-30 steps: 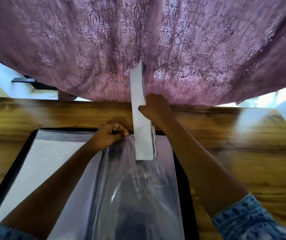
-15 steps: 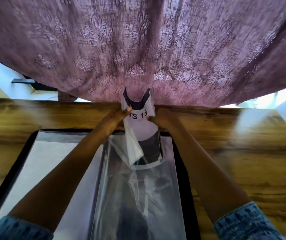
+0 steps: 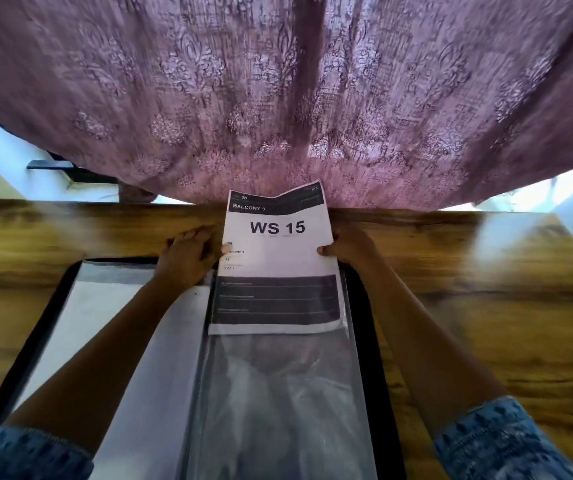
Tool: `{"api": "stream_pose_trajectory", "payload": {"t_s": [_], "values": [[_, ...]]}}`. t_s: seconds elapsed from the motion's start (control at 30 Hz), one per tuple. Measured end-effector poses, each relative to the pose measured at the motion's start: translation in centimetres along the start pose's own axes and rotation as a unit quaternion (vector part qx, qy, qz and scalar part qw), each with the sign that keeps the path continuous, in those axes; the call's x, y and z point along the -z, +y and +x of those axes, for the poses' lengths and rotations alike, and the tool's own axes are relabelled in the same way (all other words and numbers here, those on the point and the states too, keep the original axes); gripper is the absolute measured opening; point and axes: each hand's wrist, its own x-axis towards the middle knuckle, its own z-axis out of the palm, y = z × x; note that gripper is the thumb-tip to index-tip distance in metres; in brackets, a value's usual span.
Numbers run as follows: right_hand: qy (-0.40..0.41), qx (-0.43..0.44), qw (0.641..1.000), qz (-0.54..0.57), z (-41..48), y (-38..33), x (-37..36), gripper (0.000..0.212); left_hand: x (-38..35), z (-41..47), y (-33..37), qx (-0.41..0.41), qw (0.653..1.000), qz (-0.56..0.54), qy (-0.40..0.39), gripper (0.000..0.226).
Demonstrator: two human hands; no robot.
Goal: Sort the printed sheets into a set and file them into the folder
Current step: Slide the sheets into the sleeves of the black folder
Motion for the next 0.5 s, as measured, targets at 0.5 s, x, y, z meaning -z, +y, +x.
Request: {"api": "stream_pose_trajectory", "payload": {"t_s": [0.5], "values": [[0.053,0.259,0.936,-0.231,-12.0,-1.3,-11.3,0.063,-2.7,-5.2,-0.8,-0.066,0.996,-0.057,0.034,0.074]]}}
